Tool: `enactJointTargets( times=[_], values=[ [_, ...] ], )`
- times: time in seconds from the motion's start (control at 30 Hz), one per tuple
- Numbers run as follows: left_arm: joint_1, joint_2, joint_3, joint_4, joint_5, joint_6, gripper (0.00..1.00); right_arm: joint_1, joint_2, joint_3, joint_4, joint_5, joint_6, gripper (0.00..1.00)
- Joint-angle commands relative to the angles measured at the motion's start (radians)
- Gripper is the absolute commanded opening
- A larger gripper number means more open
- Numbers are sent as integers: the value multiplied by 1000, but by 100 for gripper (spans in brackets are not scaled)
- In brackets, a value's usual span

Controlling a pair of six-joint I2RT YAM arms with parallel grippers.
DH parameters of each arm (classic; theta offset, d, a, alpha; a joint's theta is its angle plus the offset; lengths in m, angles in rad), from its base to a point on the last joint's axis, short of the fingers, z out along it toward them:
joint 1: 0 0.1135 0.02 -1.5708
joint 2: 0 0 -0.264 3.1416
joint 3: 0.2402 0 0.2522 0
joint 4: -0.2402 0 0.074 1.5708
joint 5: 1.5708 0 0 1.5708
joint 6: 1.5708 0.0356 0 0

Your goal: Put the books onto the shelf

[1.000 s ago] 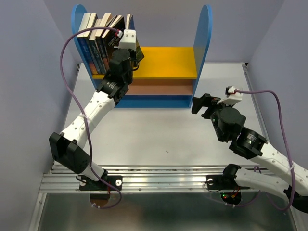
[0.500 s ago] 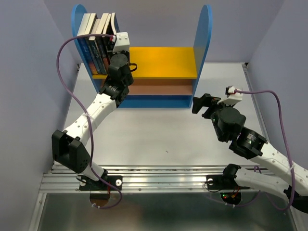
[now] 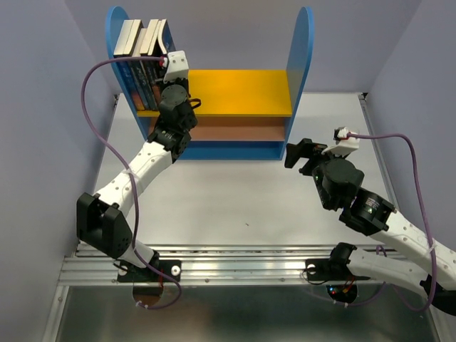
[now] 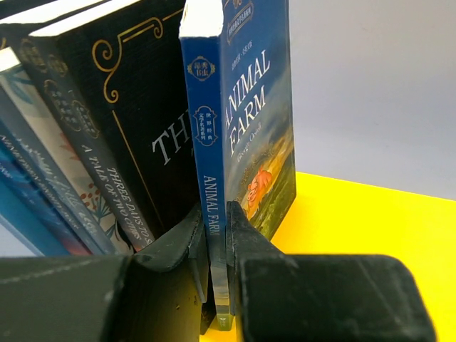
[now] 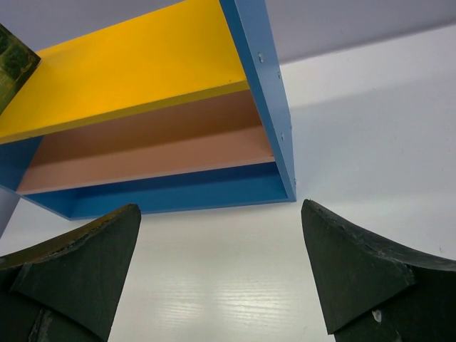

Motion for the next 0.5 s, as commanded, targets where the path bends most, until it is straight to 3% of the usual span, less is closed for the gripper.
enactJointTargets(
  times=[0.0, 0.27, 0.3, 0.33, 0.47],
  values=[
    [31, -64, -24, 63, -158, 24, 0, 3, -5, 23, 14, 38, -12, 100],
    [33, -61, -27, -37, -139, -104, 2, 3, -13, 25, 14, 32, -12, 100],
    [31, -61, -20, -58, -122, -115, 17, 3, -16, 23, 14, 29, -11, 100],
    [31, -61, -15, -66, -113, -118, 23, 3, -16, 22, 14, 29, -8, 100],
    [31, -59, 8, -110, -91, -137, 32, 3, -16, 17, 14, 30, 6, 100]
  ],
)
